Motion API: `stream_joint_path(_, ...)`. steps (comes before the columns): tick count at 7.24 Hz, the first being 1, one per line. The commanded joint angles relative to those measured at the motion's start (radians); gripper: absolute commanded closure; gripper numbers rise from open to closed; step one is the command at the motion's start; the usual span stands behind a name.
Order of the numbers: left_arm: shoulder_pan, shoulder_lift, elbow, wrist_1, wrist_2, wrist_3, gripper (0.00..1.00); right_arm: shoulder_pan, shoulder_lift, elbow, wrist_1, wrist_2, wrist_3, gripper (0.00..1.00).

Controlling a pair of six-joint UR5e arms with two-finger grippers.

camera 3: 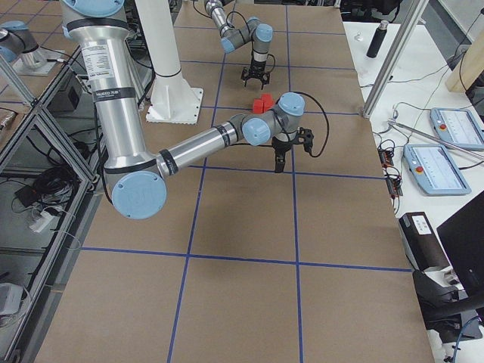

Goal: Form red blocks into L shape at center

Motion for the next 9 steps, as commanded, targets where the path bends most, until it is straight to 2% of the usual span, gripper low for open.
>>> stream_joint_path(1,-0.001,0.128,-0.131,-0.006,0.003,0.173,0.00,0.002,-0.001,0.005,0.002,0.000,0.000,0.00)
stream_joint_path(3,-0.042,0.332,-0.367,-0.007,0.000,0.412,0.00,0.006,0.000,0.016,0.002,-0.002,-0.002,0.00)
stream_joint_path(4,-0.072,0.409,-0.424,-0.007,0.001,0.544,0.00,0.025,0.000,0.016,0.002,-0.002,-0.003,0.00)
stream_joint_path(7,-0.244,0.543,-0.441,-0.019,-0.005,0.973,0.00,0.127,-0.030,0.035,0.006,0.009,-0.031,0.00)
stream_joint_path(8,-0.316,0.611,-0.438,-0.057,-0.008,1.155,0.00,0.161,-0.040,0.031,0.002,0.011,-0.082,0.00)
stream_joint_path(9,-0.406,0.658,-0.403,-0.109,-0.075,1.336,0.00,0.208,-0.057,0.026,-0.008,0.012,-0.142,0.00)
